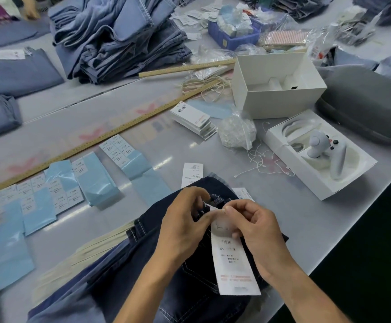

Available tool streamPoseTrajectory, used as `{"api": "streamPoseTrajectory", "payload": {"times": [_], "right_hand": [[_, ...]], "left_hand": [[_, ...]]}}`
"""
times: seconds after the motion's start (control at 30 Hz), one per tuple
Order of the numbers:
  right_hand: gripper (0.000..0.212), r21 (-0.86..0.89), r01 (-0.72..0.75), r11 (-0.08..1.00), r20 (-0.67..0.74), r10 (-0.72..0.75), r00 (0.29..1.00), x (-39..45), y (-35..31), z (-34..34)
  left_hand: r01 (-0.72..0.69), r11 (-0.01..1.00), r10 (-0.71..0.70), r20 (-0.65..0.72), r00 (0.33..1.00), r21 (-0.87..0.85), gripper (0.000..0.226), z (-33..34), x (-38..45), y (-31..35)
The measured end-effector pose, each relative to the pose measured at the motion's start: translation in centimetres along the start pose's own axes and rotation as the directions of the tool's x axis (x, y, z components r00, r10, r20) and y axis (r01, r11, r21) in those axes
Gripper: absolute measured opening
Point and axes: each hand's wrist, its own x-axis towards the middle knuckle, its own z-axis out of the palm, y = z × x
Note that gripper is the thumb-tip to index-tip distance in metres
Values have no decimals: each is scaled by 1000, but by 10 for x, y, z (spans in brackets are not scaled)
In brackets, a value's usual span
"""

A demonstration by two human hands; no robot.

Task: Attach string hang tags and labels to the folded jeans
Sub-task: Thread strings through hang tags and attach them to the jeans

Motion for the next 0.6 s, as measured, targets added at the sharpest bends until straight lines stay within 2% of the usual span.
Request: {"api": "streamPoseTrajectory", "payload": {"times": [0.07, 0.13, 0.2, 0.27, 0.37, 0.43, 0.53, 0.6], "right_hand": [[14, 48, 28, 998, -78, -24, 997, 1, 1, 1], [17, 95, 58, 994, -131, -46, 990, 1, 1, 1], [20, 105, 84, 991, -113, -72, 991, 0, -1, 0], [22, 61, 109, 992, -51, -106, 993, -3, -4, -3], [24, -161, 257, 953, -33, -265, 964, -8, -13, -14], [37, -377, 311, 873, 42, -320, 947, -10, -16, -23], [53, -675, 292, 677, 178, -235, 956, -13, -10, -27], [56, -747, 285, 600, 208, -197, 958, -17, -4, -24]], "left_hand": [[92, 994, -90, 35, 995, -57, 33, 6, -7, 2], [111, 991, -104, 95, 990, -74, 40, 10, -18, 4], [121, 987, -106, 133, 985, -109, 45, 10, -28, 6], [172, 956, -156, 83, 984, -238, 43, 7, -34, 8], [263, 835, -327, -52, 944, -483, 40, 1, -38, 13], [265, 788, -359, -65, 931, -556, 38, -2, -42, 18], [261, 753, -338, -14, 941, -604, 40, 3, -55, 21], [270, 707, -344, 15, 939, -654, 43, 9, -68, 17]]}}
